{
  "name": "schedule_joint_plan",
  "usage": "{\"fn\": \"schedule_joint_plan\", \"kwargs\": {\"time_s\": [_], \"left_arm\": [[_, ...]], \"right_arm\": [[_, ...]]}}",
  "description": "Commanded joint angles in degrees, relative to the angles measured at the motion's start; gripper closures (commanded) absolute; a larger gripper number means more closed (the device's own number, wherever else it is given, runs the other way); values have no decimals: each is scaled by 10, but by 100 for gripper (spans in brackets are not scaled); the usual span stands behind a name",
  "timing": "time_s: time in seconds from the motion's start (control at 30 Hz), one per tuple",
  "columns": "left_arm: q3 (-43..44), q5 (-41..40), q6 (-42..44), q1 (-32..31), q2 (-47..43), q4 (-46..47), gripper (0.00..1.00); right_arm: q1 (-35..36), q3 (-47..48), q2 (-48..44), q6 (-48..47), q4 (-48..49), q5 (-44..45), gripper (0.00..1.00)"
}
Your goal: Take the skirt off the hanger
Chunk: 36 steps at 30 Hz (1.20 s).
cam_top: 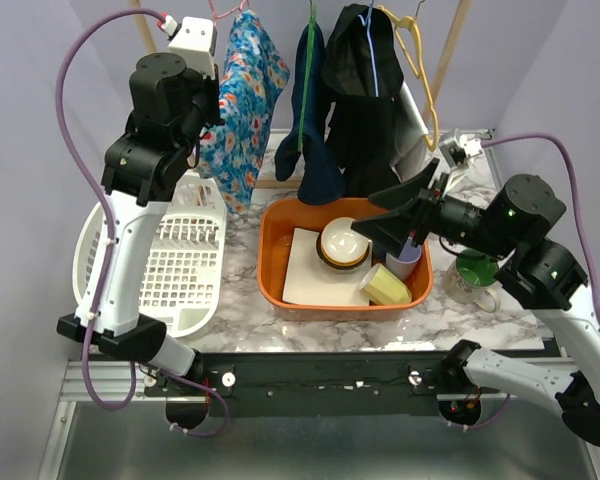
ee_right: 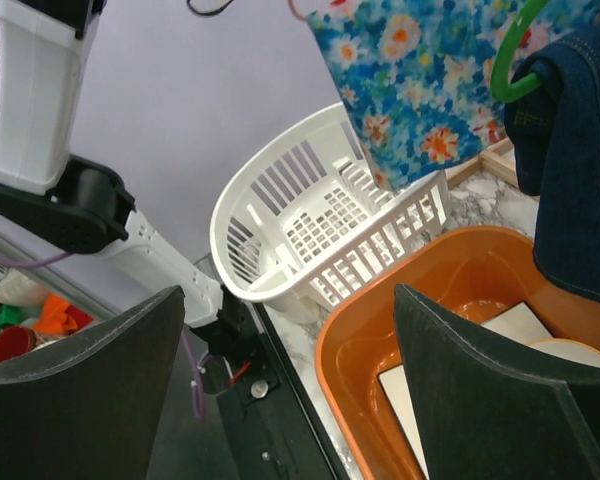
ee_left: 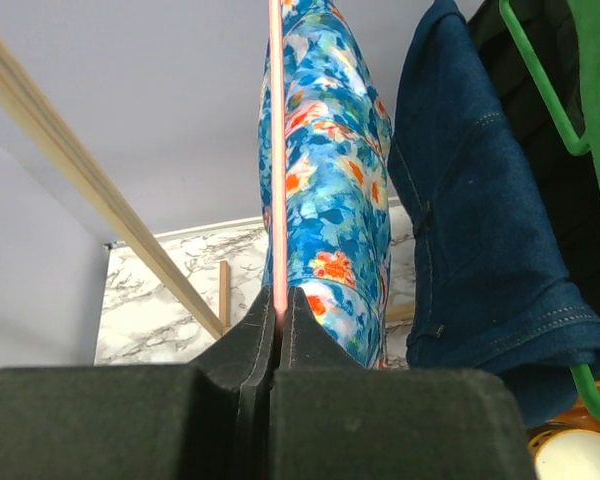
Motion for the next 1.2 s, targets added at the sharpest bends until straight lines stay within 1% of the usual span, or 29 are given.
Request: {"fn": "schedule_joint_plan", "kwargs": {"time_s": [0.0, 0.07, 0.2, 0.33, 0.43, 0.47, 0.53, 0.57, 0.67, 0.77, 0.87, 1.0, 1.17], "left_arm": [[-9, -8, -29, 0, -56, 0, 100], [-23, 5, -38, 0, -67, -6, 100], [-35, 17, -46, 0, -98, -31, 100], [-47, 38, -50, 0, -131, -44, 100], [-75, 44, -63, 0, -166, -48, 100], [-89, 43, -68, 0, -174, -50, 100], [-104, 52, -79, 0, -198, -56, 100], [-117, 58, -84, 0, -206, -60, 100], [-138, 83, -103, 0, -231, -68, 100], [-148, 98, -120, 0, -247, -74, 100], [-142, 93, -127, 0, -253, -87, 100], [-143, 101, -145, 0, -264, -85, 100], [-145, 103, -161, 0, -275, -78, 100]], "right_arm": [[3, 96, 57, 0, -52, 24, 8], [3, 146, 92, 5, -71, 23, 9], [7, 197, 138, 23, -62, 5, 9], [26, 247, 190, 29, -62, 21, 10], [64, 296, 239, 22, -80, 53, 10], [90, 316, 256, 11, -86, 60, 10], [118, 359, 283, 2, -97, 88, 10], [143, 367, 306, -2, -99, 95, 10], [175, 369, 342, 9, -80, 118, 10], [213, 365, 376, 11, -58, 143, 11], [252, 388, 405, 4, -55, 171, 11], [284, 404, 446, 4, -52, 221, 11], [298, 378, 476, 30, 5, 258, 11]]}}
